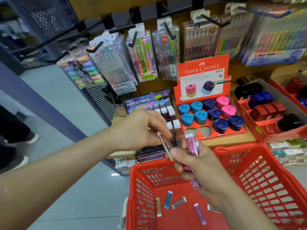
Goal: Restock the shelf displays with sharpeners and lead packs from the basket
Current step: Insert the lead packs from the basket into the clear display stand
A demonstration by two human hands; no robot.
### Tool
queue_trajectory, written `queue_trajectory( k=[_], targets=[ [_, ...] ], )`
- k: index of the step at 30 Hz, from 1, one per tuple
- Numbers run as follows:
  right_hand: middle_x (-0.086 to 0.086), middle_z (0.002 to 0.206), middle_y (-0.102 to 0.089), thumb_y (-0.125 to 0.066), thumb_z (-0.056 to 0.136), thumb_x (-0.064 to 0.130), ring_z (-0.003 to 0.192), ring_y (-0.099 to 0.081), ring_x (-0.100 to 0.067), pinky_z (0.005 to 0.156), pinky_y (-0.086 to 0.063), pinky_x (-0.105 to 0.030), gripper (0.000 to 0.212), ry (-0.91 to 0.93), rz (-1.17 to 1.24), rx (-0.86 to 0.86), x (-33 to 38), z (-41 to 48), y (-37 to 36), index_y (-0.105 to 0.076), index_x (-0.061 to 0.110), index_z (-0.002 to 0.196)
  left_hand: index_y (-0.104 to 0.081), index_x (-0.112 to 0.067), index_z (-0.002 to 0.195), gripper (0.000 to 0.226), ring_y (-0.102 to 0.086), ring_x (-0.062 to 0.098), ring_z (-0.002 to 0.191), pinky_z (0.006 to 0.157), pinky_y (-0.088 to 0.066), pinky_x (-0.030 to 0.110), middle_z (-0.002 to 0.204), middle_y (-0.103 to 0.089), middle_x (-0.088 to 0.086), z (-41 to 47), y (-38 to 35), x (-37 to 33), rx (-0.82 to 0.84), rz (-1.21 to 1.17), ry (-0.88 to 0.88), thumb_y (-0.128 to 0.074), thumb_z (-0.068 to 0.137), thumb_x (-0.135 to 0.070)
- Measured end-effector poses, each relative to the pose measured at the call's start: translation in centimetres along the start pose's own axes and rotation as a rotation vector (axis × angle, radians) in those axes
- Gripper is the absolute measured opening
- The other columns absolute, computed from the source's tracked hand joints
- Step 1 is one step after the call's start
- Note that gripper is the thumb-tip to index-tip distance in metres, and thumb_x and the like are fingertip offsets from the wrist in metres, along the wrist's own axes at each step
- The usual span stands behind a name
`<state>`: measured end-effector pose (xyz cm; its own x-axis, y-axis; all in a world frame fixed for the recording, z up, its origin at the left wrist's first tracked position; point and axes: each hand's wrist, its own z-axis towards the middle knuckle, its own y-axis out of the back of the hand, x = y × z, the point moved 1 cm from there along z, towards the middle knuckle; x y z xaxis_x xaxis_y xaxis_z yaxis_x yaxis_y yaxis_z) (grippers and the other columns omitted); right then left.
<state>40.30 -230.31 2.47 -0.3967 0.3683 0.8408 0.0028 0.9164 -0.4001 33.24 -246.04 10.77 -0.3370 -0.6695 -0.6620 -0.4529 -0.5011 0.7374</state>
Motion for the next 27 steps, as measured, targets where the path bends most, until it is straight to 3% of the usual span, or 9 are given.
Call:
queue_trajectory(
  k=[2, 4, 7, 10, 13, 17, 21, 27],
  targets=[
    [-0.004, 0.073, -0.063, -0.071, 0.084, 0.006, 0.051, -0.047, -0.013, 0.040, -0.029, -0.018, 0.031, 0.049, -0.046, -0.046, -0.4, 0.1, -0.3, -0.042, 0.019, 0.082, -0.073, -0.020, 0.099, 0.038, -0.069, 0.016, 0.090, 0.077, -0.056, 0.027, 0.102, -0.071, -0.003, -0.3, 0.9, 0.5, 0.016, -0.205, 0.145, -0.067, 0.078, 0.012],
    [0.003, 0.067, -0.063, -0.072, 0.084, 0.007, 0.050, -0.047, -0.013, 0.041, -0.031, -0.018, 0.032, 0.094, -0.097, -0.061, -0.7, 0.1, -0.7, -0.042, 0.018, 0.081, -0.069, -0.016, 0.106, 0.029, -0.071, 0.020, 0.086, 0.073, -0.057, 0.024, 0.105, -0.072, 0.003, -0.5, 1.7, 1.0, 0.006, -0.359, 0.265, -0.065, 0.084, 0.003],
    [0.005, 0.065, -0.062, -0.073, 0.083, 0.011, 0.051, -0.047, -0.015, 0.042, -0.034, -0.018, 0.030, 0.146, -0.185, -0.072, -0.9, 0.0, -1.2, -0.044, 0.014, 0.081, -0.070, -0.008, 0.101, 0.023, -0.070, 0.019, 0.070, 0.070, -0.058, 0.028, 0.084, -0.073, 0.012, -0.9, 1.5, 1.8, 0.055, -0.393, 0.328, -0.069, 0.080, -0.018],
    [0.002, 0.064, -0.064, -0.071, 0.086, 0.019, 0.052, -0.048, -0.015, 0.045, -0.036, -0.019, 0.025, 0.157, -0.261, -0.066, -1.0, 0.0, -1.7, -0.048, 0.013, 0.081, -0.072, -0.004, 0.091, 0.020, -0.066, 0.014, 0.059, 0.063, -0.057, 0.025, 0.070, -0.071, 0.012, -1.0, 0.6, 2.0, 0.022, -0.413, 0.345, -0.073, 0.073, -0.012],
    [-0.009, 0.079, -0.071, -0.060, 0.093, 0.031, 0.052, -0.047, -0.016, 0.043, -0.031, -0.022, 0.017, 0.020, -0.150, -0.083, -1.0, 0.4, -1.4, -0.055, 0.016, 0.085, -0.072, -0.004, 0.086, 0.009, -0.068, 0.014, 0.059, 0.061, -0.058, 0.022, 0.068, -0.072, 0.009, -0.5, 2.2, 3.1, -0.153, -0.315, 0.332, -0.072, 0.078, -0.001],
    [-0.015, 0.081, -0.069, -0.047, 0.098, 0.020, 0.051, -0.048, -0.015, 0.037, -0.026, -0.020, 0.023, -0.158, 0.253, -0.092, -0.9, 0.7, 0.2, -0.062, 0.004, 0.103, -0.072, -0.011, 0.082, 0.008, -0.070, 0.015, 0.061, 0.064, -0.059, 0.024, 0.063, -0.072, 0.003, -0.5, 5.6, 6.7, -0.358, -0.029, 0.351, -0.073, 0.079, -0.004],
    [-0.013, 0.084, -0.070, -0.048, 0.099, 0.027, 0.056, -0.060, -0.017, 0.036, -0.035, -0.019, 0.033, -0.179, 0.248, -0.090, -1.3, 0.8, 1.6, -0.063, 0.003, 0.115, -0.071, -0.019, 0.080, 0.013, -0.071, 0.015, 0.065, 0.069, -0.058, 0.027, 0.067, -0.072, 0.002, -0.6, 5.1, 8.7, -0.368, 0.051, 0.356, -0.074, 0.080, -0.006],
    [-0.010, 0.071, -0.061, -0.052, 0.092, 0.036, 0.044, -0.039, -0.012, 0.035, -0.020, -0.016, 0.039, -0.203, 0.245, -0.058, -1.9, 0.9, 2.2, -0.067, 0.008, 0.114, -0.071, -0.017, 0.084, 0.008, -0.069, 0.008, 0.063, 0.069, -0.056, 0.022, 0.068, -0.071, -0.004, 0.8, 3.6, 8.4, -0.366, 0.130, 0.235, -0.074, 0.081, -0.011]
  ],
)
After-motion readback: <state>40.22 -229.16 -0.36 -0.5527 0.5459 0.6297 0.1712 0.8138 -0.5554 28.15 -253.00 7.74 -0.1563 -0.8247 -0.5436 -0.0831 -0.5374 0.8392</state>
